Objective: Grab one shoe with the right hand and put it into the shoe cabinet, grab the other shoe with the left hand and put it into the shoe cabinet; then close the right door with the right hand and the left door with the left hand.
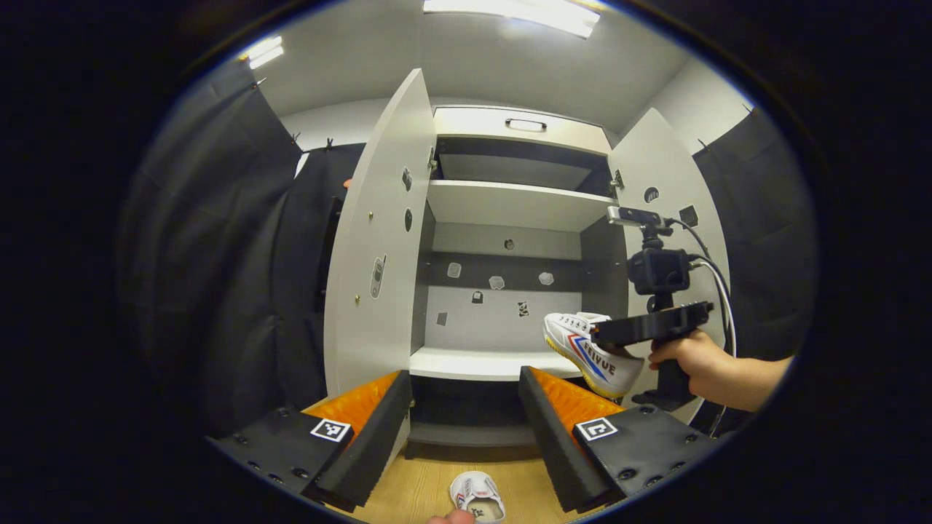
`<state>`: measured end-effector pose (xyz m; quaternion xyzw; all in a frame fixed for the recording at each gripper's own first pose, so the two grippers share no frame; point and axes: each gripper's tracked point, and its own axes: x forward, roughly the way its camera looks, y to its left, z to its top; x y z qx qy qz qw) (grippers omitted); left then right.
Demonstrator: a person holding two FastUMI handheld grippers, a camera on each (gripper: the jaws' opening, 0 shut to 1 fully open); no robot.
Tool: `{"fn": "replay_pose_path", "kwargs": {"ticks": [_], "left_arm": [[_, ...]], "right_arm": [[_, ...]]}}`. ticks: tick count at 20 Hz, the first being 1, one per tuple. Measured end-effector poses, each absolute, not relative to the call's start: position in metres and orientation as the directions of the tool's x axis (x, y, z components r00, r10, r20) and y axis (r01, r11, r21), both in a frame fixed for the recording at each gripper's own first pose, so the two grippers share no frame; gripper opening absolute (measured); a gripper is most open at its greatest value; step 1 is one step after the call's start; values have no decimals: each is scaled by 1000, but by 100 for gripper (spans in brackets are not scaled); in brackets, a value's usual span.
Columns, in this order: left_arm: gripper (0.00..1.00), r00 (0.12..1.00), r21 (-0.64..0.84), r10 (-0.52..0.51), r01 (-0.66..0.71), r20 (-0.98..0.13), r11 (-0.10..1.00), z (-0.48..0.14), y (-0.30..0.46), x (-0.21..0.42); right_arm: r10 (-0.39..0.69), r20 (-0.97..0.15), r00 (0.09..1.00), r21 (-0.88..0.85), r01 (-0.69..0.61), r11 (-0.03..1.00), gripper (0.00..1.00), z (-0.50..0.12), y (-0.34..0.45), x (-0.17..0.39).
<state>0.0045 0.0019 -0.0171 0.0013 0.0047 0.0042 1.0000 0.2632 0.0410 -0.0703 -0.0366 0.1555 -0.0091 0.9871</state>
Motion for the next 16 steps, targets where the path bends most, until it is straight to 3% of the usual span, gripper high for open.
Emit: {"fn": "replay_pose_path", "kwargs": {"ticks": [8,16], "left_arm": [[96,1000,5,20,-20,-21,1000,-16,4,7],[96,1000,21,9,-9,-6,1000,-14,-3,7]], "right_arm": [[-196,-432,880,-160,139,977,0,-120,9,378],[-229,-515,826,-158,171,972,4,-156,7,403]]}}
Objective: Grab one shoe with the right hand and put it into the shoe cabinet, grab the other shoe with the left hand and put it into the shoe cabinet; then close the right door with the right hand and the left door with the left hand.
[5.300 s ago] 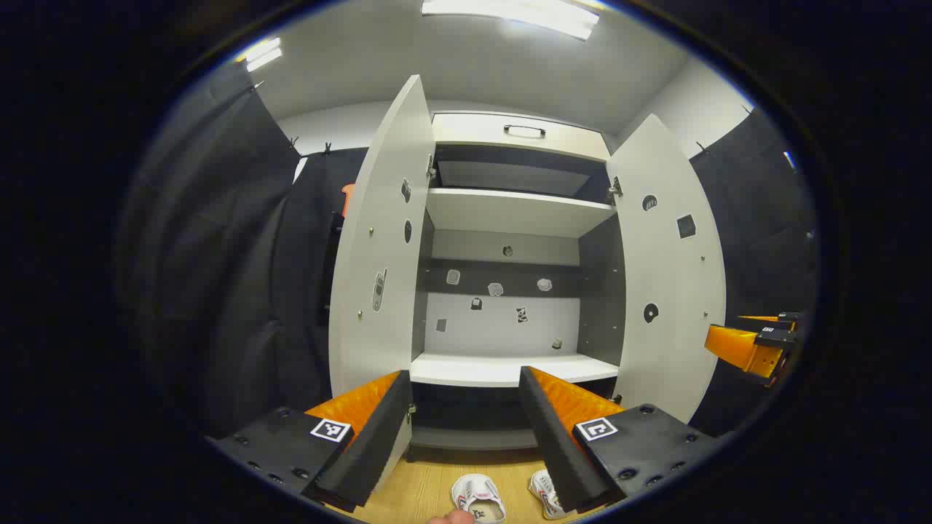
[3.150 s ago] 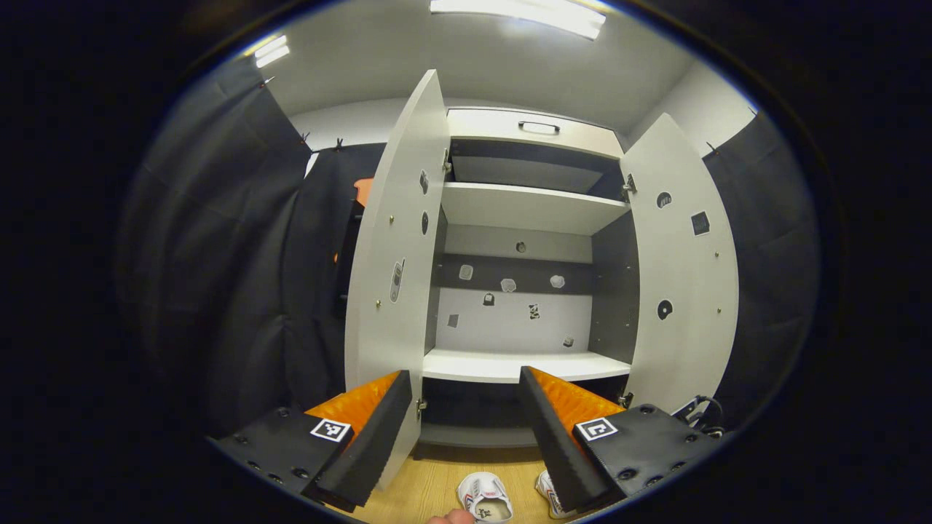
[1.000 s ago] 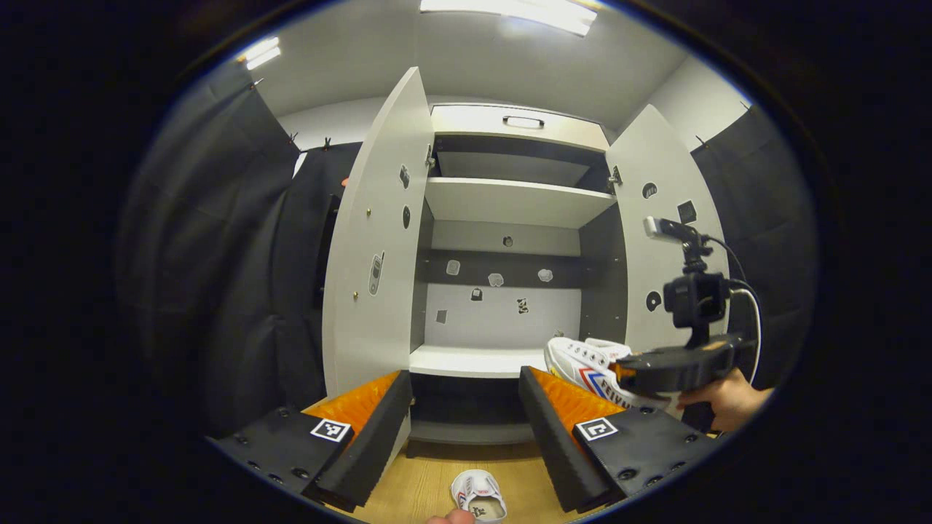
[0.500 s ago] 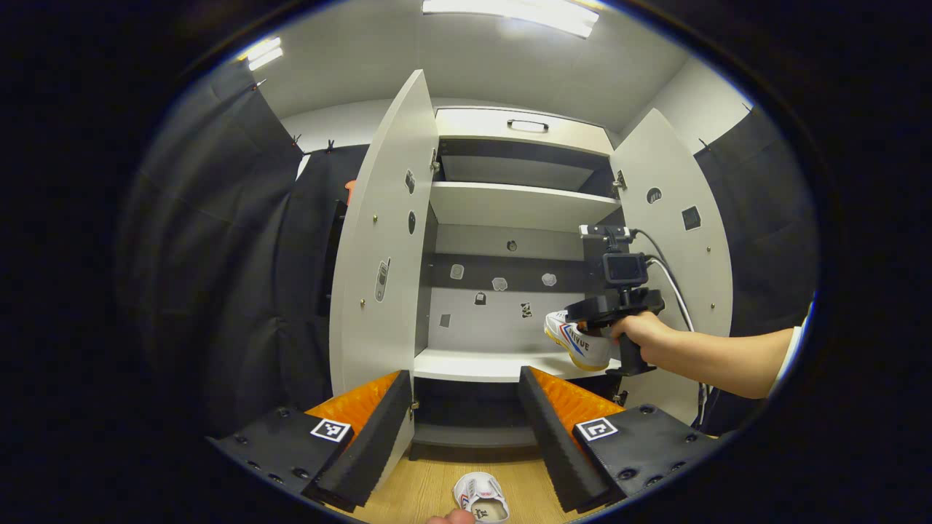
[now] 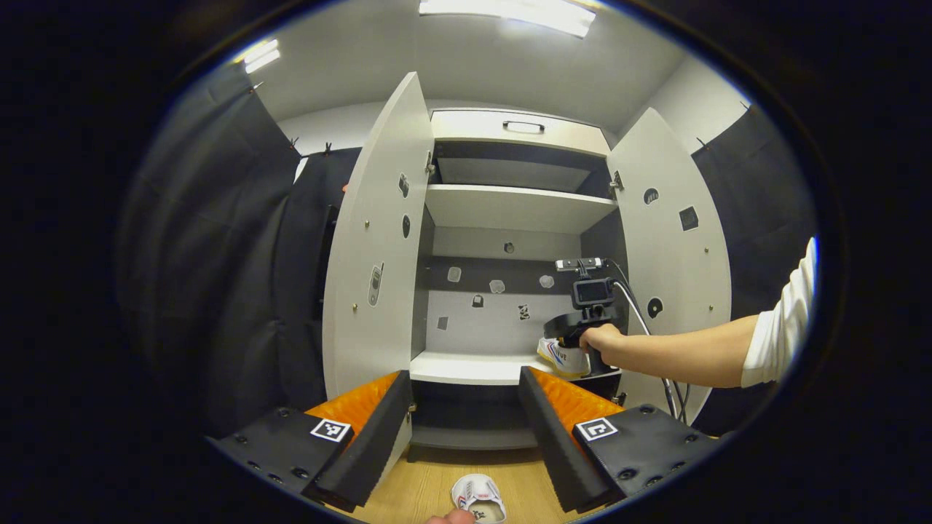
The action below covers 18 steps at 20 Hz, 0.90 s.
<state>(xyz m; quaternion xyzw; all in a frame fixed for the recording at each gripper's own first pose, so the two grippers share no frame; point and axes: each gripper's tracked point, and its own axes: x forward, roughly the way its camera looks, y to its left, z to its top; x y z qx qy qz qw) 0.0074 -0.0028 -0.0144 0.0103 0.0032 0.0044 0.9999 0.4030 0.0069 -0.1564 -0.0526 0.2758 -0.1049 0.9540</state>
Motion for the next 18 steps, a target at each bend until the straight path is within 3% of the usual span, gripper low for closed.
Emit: {"fn": "replay_pose_path", "kwargs": {"ticks": [4,7,8,9,10,16,18], "left_arm": [[96,1000,15,1,-1,-16,1000,-19,-3,7],[96,1000,12,-2,2,-13,1000,-19,-2,6],[96,1000,10,-4,5,-14,1000,-20,-2,6],[96,1000,9,-6,6,-14,1000,-20,-2,7],[96,1000,6,-8,8,-11,1000,-20,-2,6],[96,1000,-22,-24,24,-10,999,-21,-3,4],[96,1000,-23,-25,25,-9,999,-20,-2,3]], "right_arm": [[-210,-534,819,-161,145,976,22,-158,9,396],[-187,-530,827,-154,123,980,29,-148,10,389],[-183,-530,828,-146,124,981,40,-144,9,385],[-174,-536,826,-137,119,983,41,-141,7,381],[-165,-537,828,-133,110,985,56,-137,8,376],[-82,-405,911,-85,52,995,88,-70,16,337],[-44,-367,929,-60,24,998,93,-54,23,316]]}}
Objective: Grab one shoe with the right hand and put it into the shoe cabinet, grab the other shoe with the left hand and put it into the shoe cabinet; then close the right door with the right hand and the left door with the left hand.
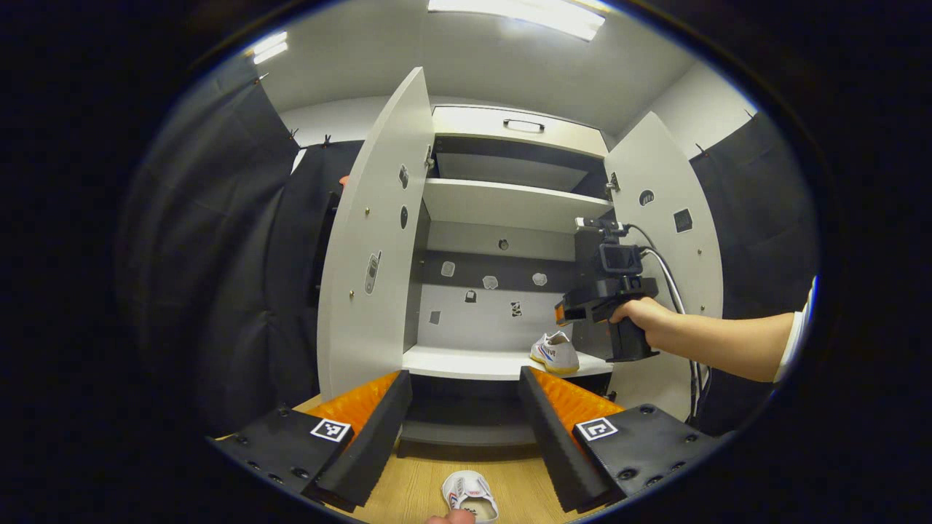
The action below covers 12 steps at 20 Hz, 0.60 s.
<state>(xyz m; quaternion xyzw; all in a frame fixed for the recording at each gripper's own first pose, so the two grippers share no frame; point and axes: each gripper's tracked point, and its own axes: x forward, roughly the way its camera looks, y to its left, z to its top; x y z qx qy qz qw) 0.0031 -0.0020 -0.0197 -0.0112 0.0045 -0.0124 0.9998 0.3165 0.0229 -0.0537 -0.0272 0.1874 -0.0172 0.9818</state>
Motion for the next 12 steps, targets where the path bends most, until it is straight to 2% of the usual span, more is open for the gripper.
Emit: {"fn": "replay_pose_path", "kwargs": {"ticks": [6,12], "left_arm": [[96,1000,-14,-3,3,-31,1000,-29,8,1],[96,999,-5,13,-13,-53,1000,-39,13,0]], "right_arm": [[49,-221,974,-60,-63,996,93,-9,38,236],[95,-133,987,-35,-100,994,93,-6,37,151]]}}
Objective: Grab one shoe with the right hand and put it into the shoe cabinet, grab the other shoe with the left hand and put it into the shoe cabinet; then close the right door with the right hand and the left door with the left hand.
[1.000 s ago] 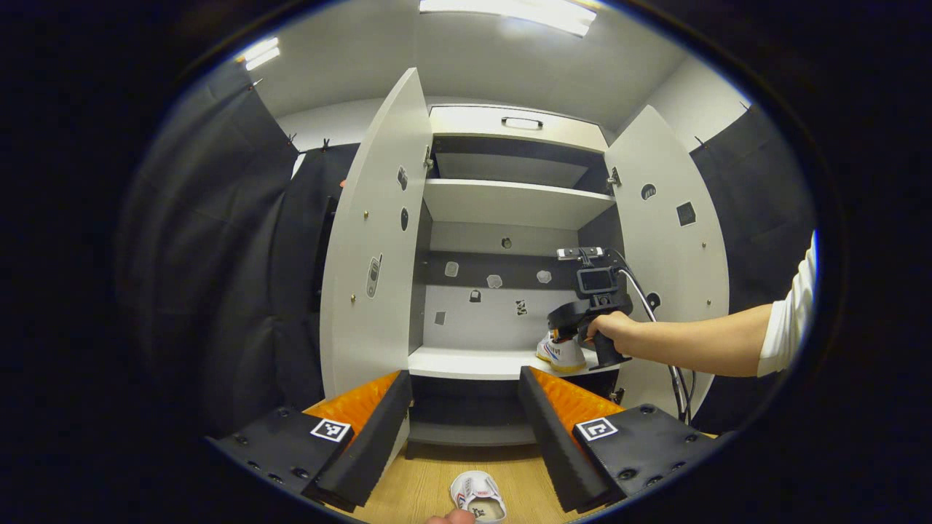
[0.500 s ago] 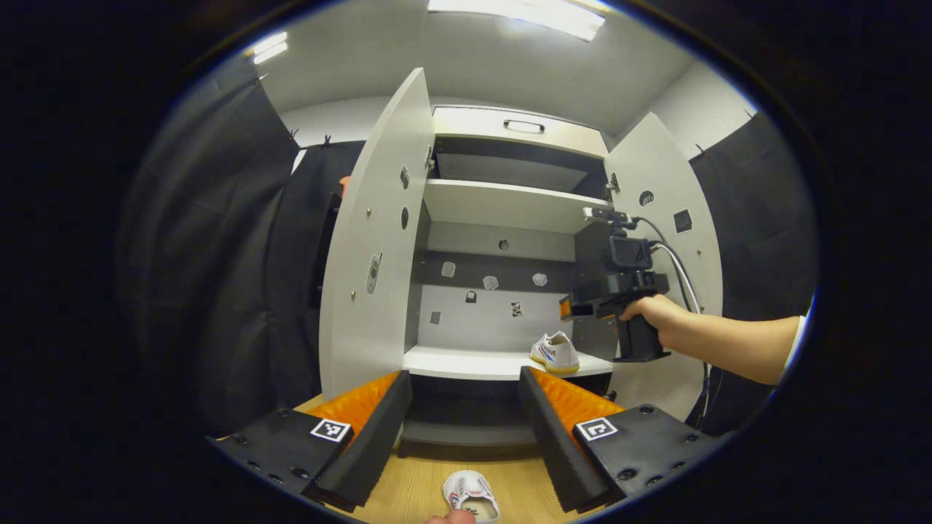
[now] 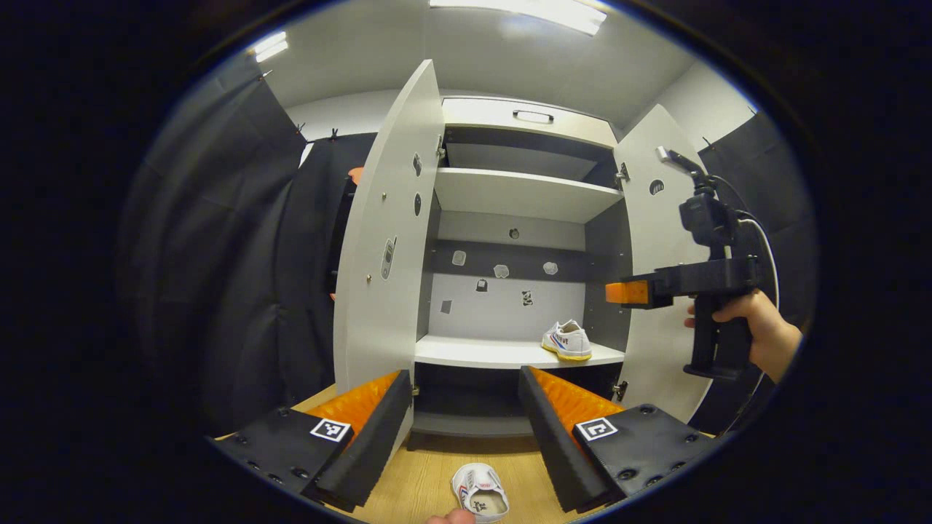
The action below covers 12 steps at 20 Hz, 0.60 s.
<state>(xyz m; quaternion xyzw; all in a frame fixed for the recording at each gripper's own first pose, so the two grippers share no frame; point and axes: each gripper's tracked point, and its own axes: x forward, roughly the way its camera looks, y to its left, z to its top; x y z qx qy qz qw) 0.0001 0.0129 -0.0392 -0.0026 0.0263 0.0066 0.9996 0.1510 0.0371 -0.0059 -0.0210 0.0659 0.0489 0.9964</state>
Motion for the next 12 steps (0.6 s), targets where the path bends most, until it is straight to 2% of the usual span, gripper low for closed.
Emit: {"fn": "replay_pose_path", "kwargs": {"ticks": [5,8,9,12], "left_arm": [[97,995,-13,-9,8,-100,1000,-60,5,-2],[99,990,-13,-21,20,-140,1000,-77,-1,-1],[96,988,-6,-22,21,-152,1000,-82,-3,-2],[96,976,-16,-60,58,-212,998,-105,-11,-3]], "right_arm": [[83,-88,993,31,-80,996,93,-35,23,79],[51,-88,995,-3,-51,999,93,-63,9,49],[54,-84,995,-9,-55,998,93,-70,10,41],[30,-63,998,-15,-31,999,93,-85,1,20]]}}
